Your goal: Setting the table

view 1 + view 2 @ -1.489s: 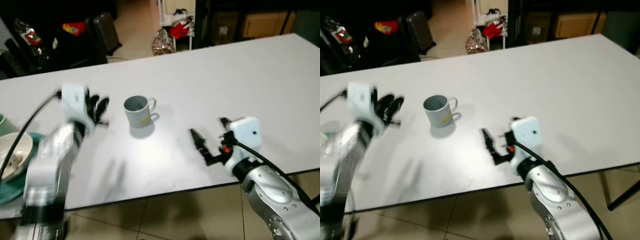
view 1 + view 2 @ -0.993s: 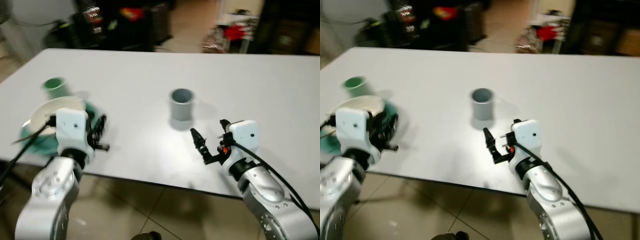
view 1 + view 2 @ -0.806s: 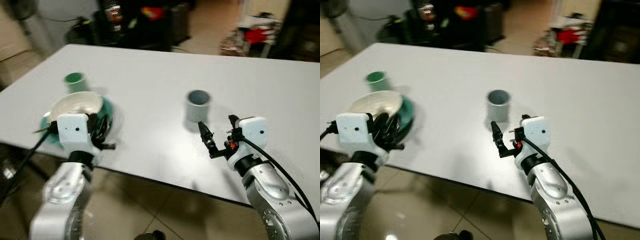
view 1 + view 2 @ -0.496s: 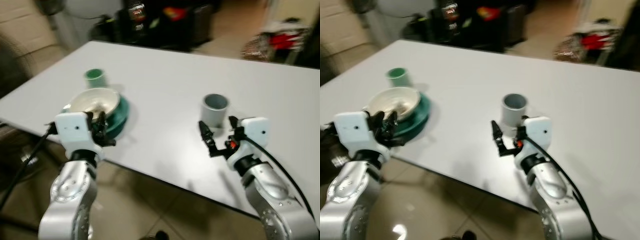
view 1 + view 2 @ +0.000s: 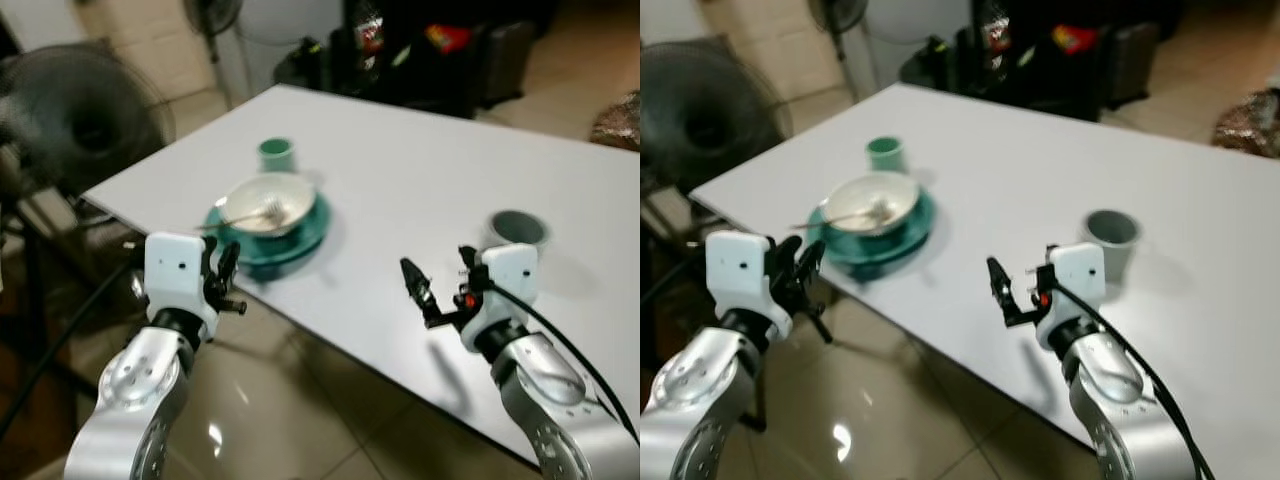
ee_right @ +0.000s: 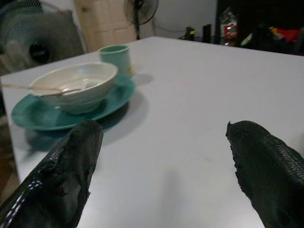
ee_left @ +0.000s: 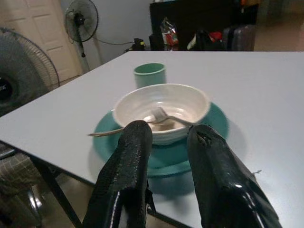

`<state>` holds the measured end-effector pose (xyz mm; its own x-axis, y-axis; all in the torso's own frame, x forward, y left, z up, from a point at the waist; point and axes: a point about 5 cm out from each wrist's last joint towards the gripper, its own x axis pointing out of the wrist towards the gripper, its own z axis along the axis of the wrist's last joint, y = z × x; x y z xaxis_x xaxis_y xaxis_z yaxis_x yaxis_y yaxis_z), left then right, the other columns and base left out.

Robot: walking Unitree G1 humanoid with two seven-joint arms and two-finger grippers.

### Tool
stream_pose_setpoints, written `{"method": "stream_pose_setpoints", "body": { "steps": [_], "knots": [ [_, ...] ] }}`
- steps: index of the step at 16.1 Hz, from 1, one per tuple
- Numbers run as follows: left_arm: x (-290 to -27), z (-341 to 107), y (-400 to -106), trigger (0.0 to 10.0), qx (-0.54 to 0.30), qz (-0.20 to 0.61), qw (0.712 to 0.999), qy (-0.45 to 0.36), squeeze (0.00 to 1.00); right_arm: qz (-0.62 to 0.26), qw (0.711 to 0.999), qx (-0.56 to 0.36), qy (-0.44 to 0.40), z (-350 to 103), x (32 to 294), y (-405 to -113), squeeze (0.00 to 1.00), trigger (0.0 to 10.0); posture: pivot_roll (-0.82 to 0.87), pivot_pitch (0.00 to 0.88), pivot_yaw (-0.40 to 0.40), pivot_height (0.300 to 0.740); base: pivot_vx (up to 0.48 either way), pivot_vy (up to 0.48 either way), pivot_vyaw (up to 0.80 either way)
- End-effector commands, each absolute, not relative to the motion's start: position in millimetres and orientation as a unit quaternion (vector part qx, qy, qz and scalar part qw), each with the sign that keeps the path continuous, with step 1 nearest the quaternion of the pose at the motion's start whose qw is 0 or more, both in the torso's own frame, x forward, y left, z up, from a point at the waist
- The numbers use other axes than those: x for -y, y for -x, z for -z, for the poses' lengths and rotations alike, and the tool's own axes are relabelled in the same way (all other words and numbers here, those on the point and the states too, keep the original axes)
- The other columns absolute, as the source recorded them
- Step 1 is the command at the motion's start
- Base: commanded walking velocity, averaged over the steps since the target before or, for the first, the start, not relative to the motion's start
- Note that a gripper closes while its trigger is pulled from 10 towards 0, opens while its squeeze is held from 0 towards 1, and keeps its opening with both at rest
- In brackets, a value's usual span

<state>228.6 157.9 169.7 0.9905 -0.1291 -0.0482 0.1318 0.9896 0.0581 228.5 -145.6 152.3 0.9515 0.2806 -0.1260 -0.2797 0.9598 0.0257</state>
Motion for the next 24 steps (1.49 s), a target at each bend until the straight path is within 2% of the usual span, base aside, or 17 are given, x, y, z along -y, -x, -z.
{"method": "stream_pose_setpoints", "body": {
  "steps": [1,9,10,11,12,13,14,15,24],
  "knots": [
    [-165,-169,-227,10.0,-0.031,0.054,0.997,-0.036,0.00,-0.162,0.984,-0.066,-0.012,-153,137,-229,0.89,10.0,-0.04,0.007,0.079,0.740,0.000,0.000,0.80],
    [-169,-171,-225,10.0,-0.033,0.041,0.998,-0.026,0.00,-0.182,0.981,-0.070,-0.016,-152,133,-231,0.89,10.0,-0.03,0.008,0.069,0.740,0.000,0.000,0.80],
    [-169,-171,-226,10.0,-0.034,0.040,0.998,-0.023,0.00,-0.181,0.981,-0.069,-0.013,-152,133,-232,0.87,10.0,-0.03,0.009,0.068,0.740,0.000,0.000,0.80],
    [-169,-171,-226,10.0,-0.035,0.038,0.998,-0.020,0.00,-0.172,0.982,-0.070,-0.020,-152,134,-232,0.81,10.0,-0.02,0.010,0.069,0.740,0.000,0.000,0.00],
    [-170,-171,-226,10.0,-0.035,0.037,0.998,-0.019,0.00,-0.168,0.983,-0.073,-0.020,-151,134,-233,0.64,10.0,-0.02,0.010,0.069,0.740,0.000,0.270,0.00],
    [-170,-171,-226,10.0,-0.037,0.036,0.999,-0.018,0.00,-0.172,0.982,-0.076,-0.016,-150,133,-233,0.19,10.0,-0.02,0.010,0.068,0.740,0.000,0.311,0.00],
    [-170,-171,-225,10.0,-0.037,0.036,0.999,-0.018,0.00,-0.175,0.981,-0.078,-0.018,-150,132,-233,0.14,10.0,-0.02,0.010,0.068,0.740,0.000,0.307,0.00],
    [-171,-172,-225,10.0,-0.038,0.034,0.999,-0.018,0.00,-0.177,0.981,-0.080,-0.023,-149,131,-233,0.00,10.0,-0.02,0.006,0.066,0.740,0.000,0.334,0.00],
    [-174,-172,-221,10.0,-0.042,0.030,0.998,-0.022,0.00,-0.198,0.975,-0.088,-0.044,-147,124,-236,0.00,10.0,0.00,0.000,0.057,0.740,0.000,0.337,0.00]
  ]
}}
